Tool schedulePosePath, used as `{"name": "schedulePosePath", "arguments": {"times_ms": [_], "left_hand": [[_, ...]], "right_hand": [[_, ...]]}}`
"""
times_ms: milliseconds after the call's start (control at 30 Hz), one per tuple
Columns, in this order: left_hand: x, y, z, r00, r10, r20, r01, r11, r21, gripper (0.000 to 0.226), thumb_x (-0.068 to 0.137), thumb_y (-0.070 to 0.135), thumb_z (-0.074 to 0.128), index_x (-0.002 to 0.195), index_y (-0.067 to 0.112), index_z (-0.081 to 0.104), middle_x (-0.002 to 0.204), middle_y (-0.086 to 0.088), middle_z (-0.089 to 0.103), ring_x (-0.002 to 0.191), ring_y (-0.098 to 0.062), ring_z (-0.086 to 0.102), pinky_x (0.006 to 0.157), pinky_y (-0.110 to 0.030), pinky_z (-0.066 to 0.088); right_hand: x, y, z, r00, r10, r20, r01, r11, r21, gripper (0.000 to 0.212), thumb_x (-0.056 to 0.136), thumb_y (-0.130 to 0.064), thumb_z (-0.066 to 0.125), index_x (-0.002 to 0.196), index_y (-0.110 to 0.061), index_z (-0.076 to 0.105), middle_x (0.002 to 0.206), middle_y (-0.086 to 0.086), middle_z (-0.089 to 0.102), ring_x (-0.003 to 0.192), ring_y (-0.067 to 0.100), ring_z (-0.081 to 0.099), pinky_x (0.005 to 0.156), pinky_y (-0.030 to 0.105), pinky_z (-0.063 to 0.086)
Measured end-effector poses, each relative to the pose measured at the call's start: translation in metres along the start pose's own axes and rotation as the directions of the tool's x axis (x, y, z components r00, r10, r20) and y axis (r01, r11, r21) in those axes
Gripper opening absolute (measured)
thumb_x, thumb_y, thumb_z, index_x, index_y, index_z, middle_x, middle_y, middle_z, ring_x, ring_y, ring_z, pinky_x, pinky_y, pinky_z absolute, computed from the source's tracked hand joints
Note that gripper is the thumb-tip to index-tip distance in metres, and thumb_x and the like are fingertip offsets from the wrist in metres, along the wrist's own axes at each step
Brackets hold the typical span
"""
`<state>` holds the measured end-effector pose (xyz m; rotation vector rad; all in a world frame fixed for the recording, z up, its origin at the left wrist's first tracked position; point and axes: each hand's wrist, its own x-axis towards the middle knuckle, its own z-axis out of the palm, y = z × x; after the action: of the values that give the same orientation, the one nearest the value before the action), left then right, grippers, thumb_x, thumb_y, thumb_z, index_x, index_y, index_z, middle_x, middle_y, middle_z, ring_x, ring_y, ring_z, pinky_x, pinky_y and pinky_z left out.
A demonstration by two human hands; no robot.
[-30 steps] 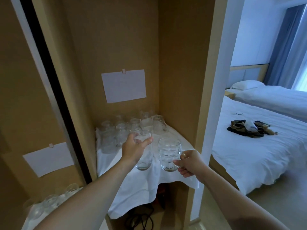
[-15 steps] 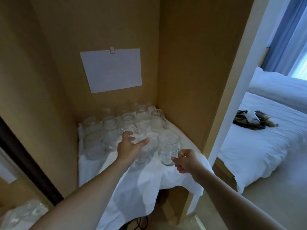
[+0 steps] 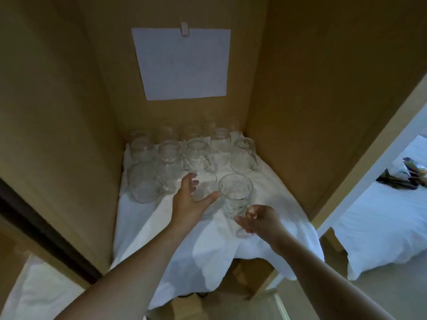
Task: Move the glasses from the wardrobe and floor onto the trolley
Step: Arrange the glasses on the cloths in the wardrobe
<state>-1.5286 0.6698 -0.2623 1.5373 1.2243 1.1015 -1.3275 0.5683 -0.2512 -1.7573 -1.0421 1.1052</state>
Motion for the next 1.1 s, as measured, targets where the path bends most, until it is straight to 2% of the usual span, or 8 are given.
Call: {"name": "schedulePosePath", "arguments": {"times_ms": [133, 267, 367, 533, 733, 867, 1000, 1100], "left_hand": [[-0.011, -0.003, 0.005, 0.999, 0.012, -0.05, -0.009, 0.998, 0.056, 0.092, 0.057, 0.086, 0.071, 0.134, 0.051, 0.036, 0.126, 0.019, 0.056, 0.111, -0.002, 0.055, 0.082, -0.009, 0.041], [-0.014, -0.005, 0.012, 0.997, -0.061, -0.054, 0.065, 0.995, 0.081, 0.094, 0.058, 0.064, 0.087, 0.132, 0.044, 0.035, 0.129, 0.012, 0.054, 0.118, -0.01, 0.054, 0.089, -0.018, 0.045], [-0.014, -0.007, 0.015, 0.992, -0.113, -0.049, 0.118, 0.987, 0.112, 0.106, 0.057, 0.028, 0.1, 0.135, 0.038, 0.028, 0.132, 0.006, 0.051, 0.119, -0.014, 0.053, 0.094, -0.026, 0.047], [-0.017, -0.007, 0.021, 0.978, -0.176, -0.111, 0.189, 0.975, 0.118, 0.095, 0.063, 0.008, 0.095, 0.126, 0.026, 0.025, 0.13, 0.002, 0.046, 0.123, -0.02, 0.051, 0.088, -0.022, 0.046], [-0.028, 0.006, 0.023, 0.932, -0.148, -0.33, 0.214, 0.961, 0.173, 0.095, 0.052, 0.028, 0.101, 0.121, 0.027, 0.036, 0.114, 0.005, 0.059, 0.1, -0.018, 0.061, 0.081, -0.03, 0.053], [-0.032, 0.019, 0.023, 0.906, -0.046, -0.421, 0.179, 0.943, 0.282, 0.091, 0.055, 0.037, 0.099, 0.125, 0.03, 0.041, 0.105, 0.008, 0.055, 0.096, -0.017, 0.058, 0.07, -0.019, 0.044], [-0.03, 0.037, 0.012, 0.911, 0.022, -0.412, 0.182, 0.876, 0.447, 0.095, 0.061, 0.044, 0.094, 0.14, 0.024, 0.046, 0.122, -0.004, 0.055, 0.102, -0.021, 0.057, 0.079, -0.029, 0.046], [-0.027, 0.053, 0.005, 0.92, 0.02, -0.39, 0.215, 0.808, 0.548, 0.098, 0.062, 0.048, 0.093, 0.146, 0.025, 0.048, 0.137, -0.006, 0.045, 0.111, -0.026, 0.058, 0.091, -0.033, 0.05]], "right_hand": [[0.011, -0.007, -0.038, 0.965, 0.038, 0.259, -0.065, 0.993, 0.099, 0.036, 0.082, -0.03, 0.084, 0.1, -0.004, 0.067, 0.097, 0.015, 0.076, 0.093, 0.03, 0.074, 0.087, 0.04, 0.061], [0.031, -0.003, -0.062, 0.991, -0.001, 0.135, -0.032, 0.97, 0.241, 0.025, 0.088, -0.005, 0.074, 0.11, 0.001, 0.062, 0.113, 0.03, 0.069, 0.103, 0.044, 0.069, 0.096, 0.054, 0.055], [0.043, -0.002, -0.061, 0.984, -0.051, 0.168, 0.019, 0.982, 0.187, 0.051, 0.077, 0.015, 0.075, 0.118, -0.012, 0.06, 0.126, 0.018, 0.064, 0.114, 0.036, 0.064, 0.101, 0.054, 0.051], [0.061, -0.008, -0.043, 0.902, -0.121, 0.415, 0.124, 0.992, 0.02, 0.091, 0.077, 0.011, 0.078, 0.151, -0.018, 0.033, 0.141, 0.005, 0.052, 0.124, 0.023, 0.057, 0.092, 0.031, 0.054], [0.074, -0.007, -0.042, 0.839, -0.156, 0.521, 0.168, 0.986, 0.025, 0.082, 0.075, 0.004, 0.082, 0.142, -0.026, 0.043, 0.123, -0.009, 0.062, 0.104, 0.004, 0.065, 0.081, 0.019, 0.054], [0.076, 0.0, -0.049, 0.881, -0.137, 0.454, 0.077, 0.986, 0.148, 0.074, 0.063, -0.01, 0.081, 0.131, -0.025, 0.055, 0.121, 0.0, 0.068, 0.105, 0.016, 0.068, 0.083, 0.03, 0.054], [0.082, 0.006, -0.058, 0.92, -0.128, 0.37, -0.018, 0.93, 0.366, 0.065, 0.066, 0.006, 0.082, 0.123, -0.019, 0.064, 0.114, 0.001, 0.074, 0.105, 0.019, 0.071, 0.081, 0.03, 0.056], [0.088, 0.003, -0.066, 0.933, -0.127, 0.338, -0.044, 0.888, 0.457, 0.063, 0.08, 0.005, 0.072, 0.135, -0.023, 0.058, 0.125, 0.002, 0.07, 0.114, 0.025, 0.067, 0.091, 0.047, 0.055]]}}
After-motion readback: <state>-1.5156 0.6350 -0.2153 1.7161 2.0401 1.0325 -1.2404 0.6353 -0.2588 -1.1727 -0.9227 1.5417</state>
